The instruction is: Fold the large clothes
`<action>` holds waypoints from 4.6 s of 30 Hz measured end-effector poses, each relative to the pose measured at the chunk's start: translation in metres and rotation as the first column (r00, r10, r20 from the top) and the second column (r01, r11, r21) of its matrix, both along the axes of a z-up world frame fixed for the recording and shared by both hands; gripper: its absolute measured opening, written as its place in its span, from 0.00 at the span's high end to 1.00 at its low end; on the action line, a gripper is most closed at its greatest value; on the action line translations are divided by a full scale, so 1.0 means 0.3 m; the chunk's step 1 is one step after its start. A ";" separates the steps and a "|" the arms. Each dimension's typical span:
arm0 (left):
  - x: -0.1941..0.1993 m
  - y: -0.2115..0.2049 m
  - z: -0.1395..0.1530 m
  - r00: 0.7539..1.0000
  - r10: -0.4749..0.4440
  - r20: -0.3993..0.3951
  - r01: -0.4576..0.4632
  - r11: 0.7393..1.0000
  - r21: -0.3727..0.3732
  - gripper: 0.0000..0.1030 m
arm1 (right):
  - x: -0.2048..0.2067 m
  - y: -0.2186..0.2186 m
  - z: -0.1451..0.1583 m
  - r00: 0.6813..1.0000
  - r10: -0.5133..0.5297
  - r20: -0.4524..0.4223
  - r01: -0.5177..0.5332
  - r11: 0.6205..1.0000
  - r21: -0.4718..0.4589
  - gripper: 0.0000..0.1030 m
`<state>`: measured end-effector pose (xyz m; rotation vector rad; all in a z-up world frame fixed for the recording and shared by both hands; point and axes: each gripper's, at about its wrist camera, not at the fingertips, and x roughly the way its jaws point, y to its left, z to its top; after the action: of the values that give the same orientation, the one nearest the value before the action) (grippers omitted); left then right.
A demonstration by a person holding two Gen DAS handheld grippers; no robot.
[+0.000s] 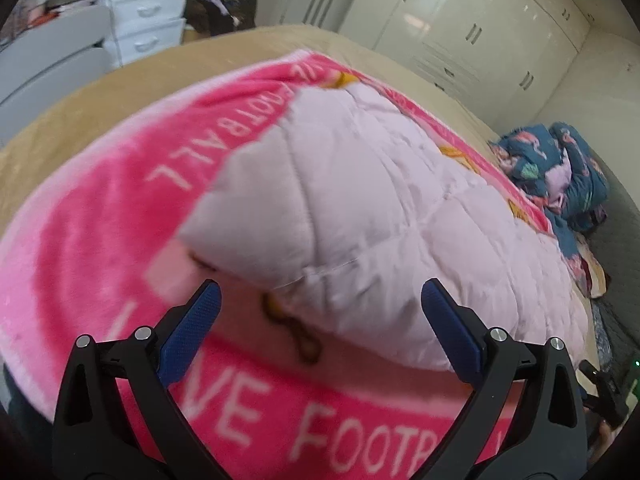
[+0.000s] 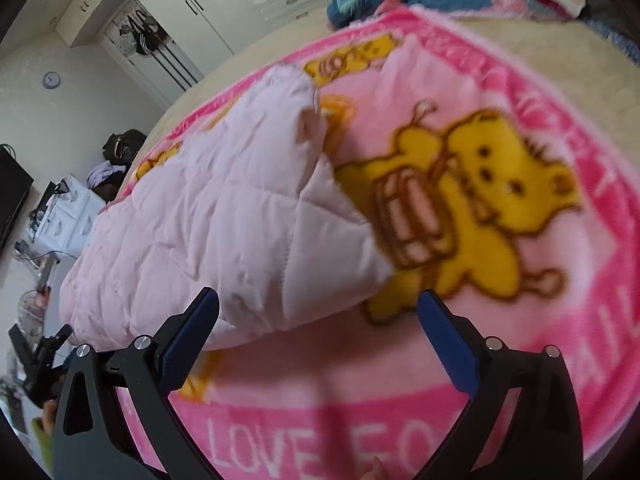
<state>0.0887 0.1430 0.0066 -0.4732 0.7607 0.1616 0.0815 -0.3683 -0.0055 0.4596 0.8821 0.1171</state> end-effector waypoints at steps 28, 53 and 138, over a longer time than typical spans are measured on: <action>-0.260 -0.369 0.161 0.975 -0.182 0.126 0.156 0.968 0.196 0.09 | -0.264 0.468 0.261 0.878 0.361 0.315 -0.305 0.928 -0.215 0.04; -0.252 -0.469 0.129 0.965 -0.238 0.109 0.203 0.944 0.262 0.09 | -0.278 0.555 0.176 0.876 0.405 0.261 -0.337 0.902 -0.269 0.04; -0.263 -0.454 0.121 0.979 -0.196 0.055 0.170 0.935 0.310 0.09 | -0.277 0.575 0.163 0.873 0.420 0.246 -0.355 0.895 -0.269 0.04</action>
<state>0.0098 0.0069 0.0430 -0.1136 0.6779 0.0814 -0.0017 -0.1957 0.0435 0.0477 0.6677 0.4485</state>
